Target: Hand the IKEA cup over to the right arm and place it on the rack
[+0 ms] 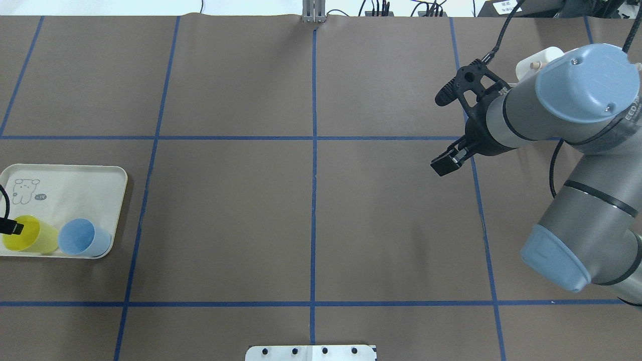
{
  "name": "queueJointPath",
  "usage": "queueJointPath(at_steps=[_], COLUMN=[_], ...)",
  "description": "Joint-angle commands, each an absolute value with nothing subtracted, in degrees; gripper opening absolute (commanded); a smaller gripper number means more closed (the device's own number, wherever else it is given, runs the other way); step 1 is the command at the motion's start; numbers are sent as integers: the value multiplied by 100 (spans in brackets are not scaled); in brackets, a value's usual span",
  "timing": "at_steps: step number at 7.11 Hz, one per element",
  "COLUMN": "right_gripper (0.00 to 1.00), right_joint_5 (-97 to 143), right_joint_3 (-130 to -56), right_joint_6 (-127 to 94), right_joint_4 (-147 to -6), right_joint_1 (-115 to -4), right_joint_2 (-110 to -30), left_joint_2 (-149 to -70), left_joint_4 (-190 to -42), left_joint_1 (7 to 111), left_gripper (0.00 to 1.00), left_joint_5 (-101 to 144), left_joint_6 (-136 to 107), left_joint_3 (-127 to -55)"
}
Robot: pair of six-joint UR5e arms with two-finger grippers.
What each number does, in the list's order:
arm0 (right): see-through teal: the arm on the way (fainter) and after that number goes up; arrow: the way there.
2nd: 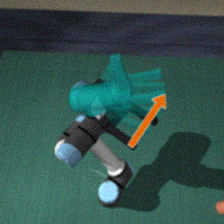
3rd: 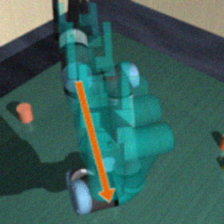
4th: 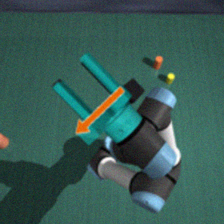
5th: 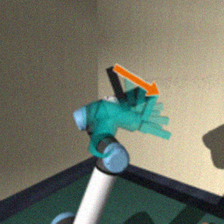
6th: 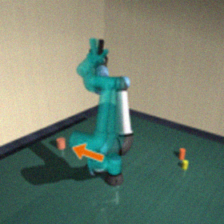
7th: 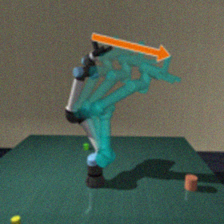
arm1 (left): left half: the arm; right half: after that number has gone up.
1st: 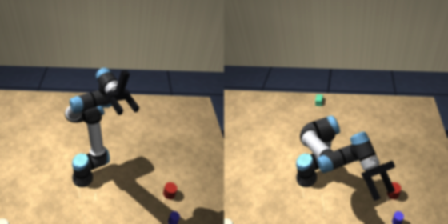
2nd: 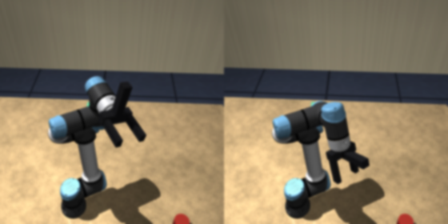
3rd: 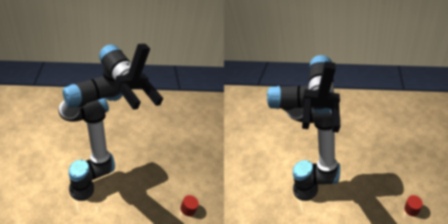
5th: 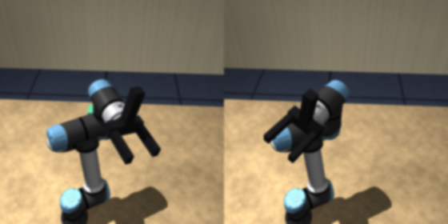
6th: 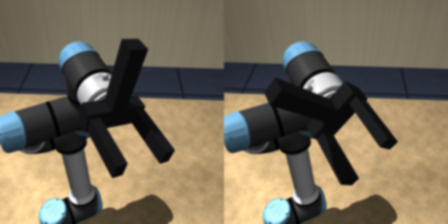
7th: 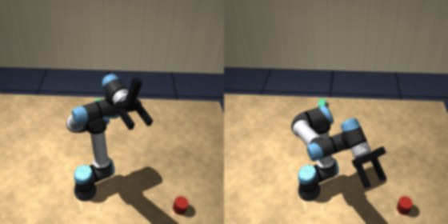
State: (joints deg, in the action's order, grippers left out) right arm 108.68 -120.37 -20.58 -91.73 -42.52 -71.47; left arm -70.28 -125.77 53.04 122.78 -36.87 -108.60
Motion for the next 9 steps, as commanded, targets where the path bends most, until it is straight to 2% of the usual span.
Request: queueJointPath(at_steps=[1,3,4,6,9], right_gripper=[100,100,100,100,100], right_joint_5=[10863,10863,10863,10855,10354], right_joint_3=[-12041,-12024,-12023,-12032,-11831], right_joint_6=[-2013,-2013,-2004,-2013,-1732], right_joint_4=[-9185,-9185,-9185,-9167,-8430], right_joint_1=[-4245,-4219,-4219,-4219,-4157], right_joint_2=[-7146,-7119,-7110,-7093,-7084], left_joint_2=[-7014,-7040,-7066,-7101,-7093], left_joint_4=[-12577,-12586,-12595,-12595,-12490], left_joint_1=[5203,5203,5203,5221,5448], left_gripper=[90,9,0,0,0], left_joint_5=[12278,12331,12357,12558,12849], left_joint_6=[-3683,-3726,-3727,-3735,-3718], left_joint_3=[-10749,-10731,-10749,-10802,-11020])
